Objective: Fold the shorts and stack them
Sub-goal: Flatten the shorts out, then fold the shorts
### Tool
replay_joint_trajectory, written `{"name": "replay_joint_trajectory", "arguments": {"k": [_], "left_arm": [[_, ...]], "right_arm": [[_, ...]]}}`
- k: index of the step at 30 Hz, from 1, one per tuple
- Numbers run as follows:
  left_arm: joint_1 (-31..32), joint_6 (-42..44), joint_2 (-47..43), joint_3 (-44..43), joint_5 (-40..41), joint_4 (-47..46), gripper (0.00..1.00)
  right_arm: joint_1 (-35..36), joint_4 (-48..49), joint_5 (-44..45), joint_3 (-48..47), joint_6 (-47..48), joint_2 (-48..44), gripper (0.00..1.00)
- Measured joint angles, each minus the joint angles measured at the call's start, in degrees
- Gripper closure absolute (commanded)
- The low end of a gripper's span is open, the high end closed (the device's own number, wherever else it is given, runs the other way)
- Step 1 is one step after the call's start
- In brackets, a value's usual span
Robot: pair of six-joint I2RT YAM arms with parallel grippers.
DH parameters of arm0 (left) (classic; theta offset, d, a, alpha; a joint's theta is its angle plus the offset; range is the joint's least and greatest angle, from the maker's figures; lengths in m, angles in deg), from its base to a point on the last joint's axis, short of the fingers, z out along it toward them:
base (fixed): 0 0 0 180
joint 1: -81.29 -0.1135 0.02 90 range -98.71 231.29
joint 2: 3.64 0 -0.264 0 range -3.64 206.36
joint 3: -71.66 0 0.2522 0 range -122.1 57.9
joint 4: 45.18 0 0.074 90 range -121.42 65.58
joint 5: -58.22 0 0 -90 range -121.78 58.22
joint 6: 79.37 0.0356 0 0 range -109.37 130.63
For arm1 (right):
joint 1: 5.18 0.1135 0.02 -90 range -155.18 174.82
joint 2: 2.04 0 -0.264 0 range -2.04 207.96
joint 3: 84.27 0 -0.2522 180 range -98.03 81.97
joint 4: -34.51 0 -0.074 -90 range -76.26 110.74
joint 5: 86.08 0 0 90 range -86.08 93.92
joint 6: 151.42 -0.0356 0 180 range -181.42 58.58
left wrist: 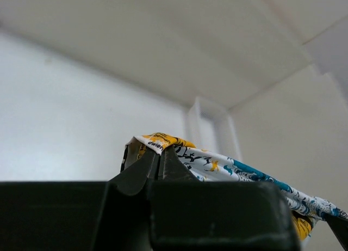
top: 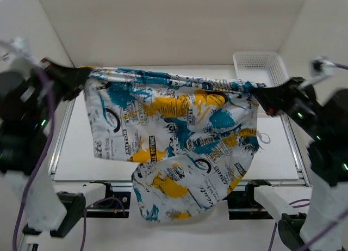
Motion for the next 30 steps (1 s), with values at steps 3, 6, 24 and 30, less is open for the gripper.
{"name": "replay_joint_trajectory", "arguments": {"k": [3,6,24,30], "left_arm": [[-0.13,0.79,7.28,8.50,-0.31,-3.39,0.90],[-0.87,1.38,17.79,14.32,-1.75,-6.56,0.90],[-6.27,2.71,63.06,-8.96,-5.95,-8.22,0.90],[-8.79,4.07,63.82,-13.25,-7.89,-8.68,0.90]], "right_arm": [[0.57,3.72,2.64,11.87,-0.07,4.31,1.00],[0.92,8.26,5.11,22.10,-0.42,12.68,1.00],[4.20,21.35,11.43,1.07,-4.00,66.12,1.00],[5.11,21.77,7.80,-3.96,-4.76,68.74,1.00]]}}
